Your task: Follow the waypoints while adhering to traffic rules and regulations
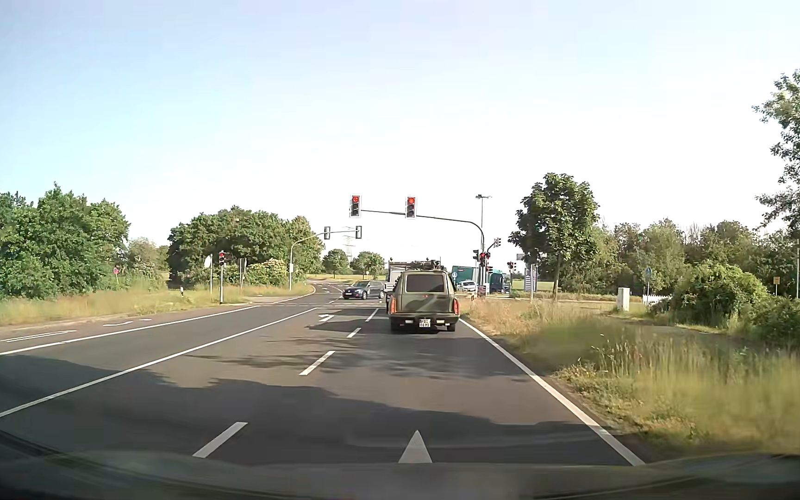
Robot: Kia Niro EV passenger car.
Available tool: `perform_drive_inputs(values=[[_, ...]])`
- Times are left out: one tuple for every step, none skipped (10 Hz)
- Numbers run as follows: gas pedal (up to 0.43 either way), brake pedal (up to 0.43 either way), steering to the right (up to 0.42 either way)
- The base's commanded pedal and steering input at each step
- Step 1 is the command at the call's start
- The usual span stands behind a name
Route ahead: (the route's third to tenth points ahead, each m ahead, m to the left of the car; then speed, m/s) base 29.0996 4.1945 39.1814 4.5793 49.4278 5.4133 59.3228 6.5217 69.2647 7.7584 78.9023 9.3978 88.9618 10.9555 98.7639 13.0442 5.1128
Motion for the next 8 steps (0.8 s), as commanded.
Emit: perform_drive_inputs(values=[[0.0, 0.226, -0.006], [0.0, 0.226, -0.006], [0.0, 0.226, -0.006], [0.0, 0.226, -0.006], [0.0, 0.226, -0.006], [0.0, 0.226, -0.006], [0.0, 0.226, -0.006], [0.0, 0.226, -0.005]])
